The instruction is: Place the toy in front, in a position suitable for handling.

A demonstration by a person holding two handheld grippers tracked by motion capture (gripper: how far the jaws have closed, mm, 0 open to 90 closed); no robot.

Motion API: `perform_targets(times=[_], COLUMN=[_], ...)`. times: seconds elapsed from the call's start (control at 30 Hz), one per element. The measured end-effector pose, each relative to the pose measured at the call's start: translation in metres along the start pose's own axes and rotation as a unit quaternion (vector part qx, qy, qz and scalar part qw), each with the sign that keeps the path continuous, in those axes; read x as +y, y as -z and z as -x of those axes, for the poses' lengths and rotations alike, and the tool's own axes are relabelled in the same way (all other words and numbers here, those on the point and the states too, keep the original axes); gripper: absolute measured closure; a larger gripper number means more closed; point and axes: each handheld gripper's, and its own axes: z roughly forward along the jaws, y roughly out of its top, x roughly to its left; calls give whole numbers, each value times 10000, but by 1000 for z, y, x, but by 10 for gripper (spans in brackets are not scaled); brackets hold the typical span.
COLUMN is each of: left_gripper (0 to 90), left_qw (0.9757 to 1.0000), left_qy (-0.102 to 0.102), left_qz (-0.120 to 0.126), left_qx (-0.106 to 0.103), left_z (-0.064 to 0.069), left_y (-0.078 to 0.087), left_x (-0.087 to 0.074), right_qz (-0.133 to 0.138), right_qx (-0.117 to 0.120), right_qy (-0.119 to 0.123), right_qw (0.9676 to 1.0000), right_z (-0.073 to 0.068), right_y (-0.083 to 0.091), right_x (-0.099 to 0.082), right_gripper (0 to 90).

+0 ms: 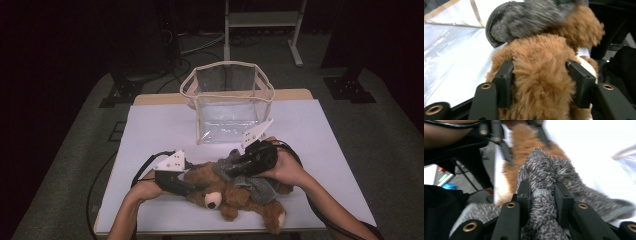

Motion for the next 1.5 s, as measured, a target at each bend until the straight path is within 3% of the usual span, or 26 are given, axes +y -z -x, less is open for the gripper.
perform_targets(times=[0.13, 0.23, 0.37, 0.5, 0.6, 0.87, 1.07, 1.13, 1.2, 1.23, 1.3, 1.4, 1.43, 1.5], left_gripper=[429, 446, 450, 449, 439, 225, 94, 82, 82, 95, 204, 410, 443, 490], left_qw=[10000, 10000, 9998, 9997, 9996, 9997, 9981, 9975, 9968, 9966, 9974, 9974, 9974, 9977], left_qy=[-3, -65, -143, -185, -196, 52, 140, 191, 357, 373, 290, -5, -5, -70], left_qz=[-6, -15, -58, -99, -112, -126, -565, -680, -714, -732, -665, -667, -667, -478], left_qx=[-1, -46, -99, -125, -138, -183, -195, -85, -36, -58, -6, 274, 274, 481], left_z=[0, 1, 3, 4, 3, 2, 8, 8, 5, 3, 3, 2, 2, -2], left_y=[1, 3, 3, 4, 4, 1, -25, -31, -35, -35, -35, -33, -33, -34], left_x=[-1, -1, 0, 1, 2, 12, 20, 21, 21, 21, 21, 25, 25, 31], right_qz=[-113, -45, 211, 313, 255, 151, 132, 150, 234, 290, 280, 356, 356, 379], right_qx=[219, 189, -134, -584, -688, -563, -481, -598, -696, -729, -710, -634, -634, -736], right_qy=[221, 203, -42, -288, -444, -348, -189, -129, -224, -323, -468, -609, -609, -671], right_qw=[9995, 9996, 9997, 9974, 9963, 9977, 9986, 9980, 9970, 9964, 9960, 9955, 9955, 9943], right_z=[-14, -13, -1, 10, 15, -1, -22, -20, -13, -5, 4, 12, 12, 20], right_y=[-8, 1, 25, 46, 50, 33, 34, 40, 46, 49, 49, 47, 47, 51], right_x=[2, -2, -12, -25, -37, -46, -52, -51, -50, -51, -54, -58, -58, -55], right_gripper=[695, 695, 694, 693, 692, 694, 694, 692, 690, 689, 688, 685, 685, 684])
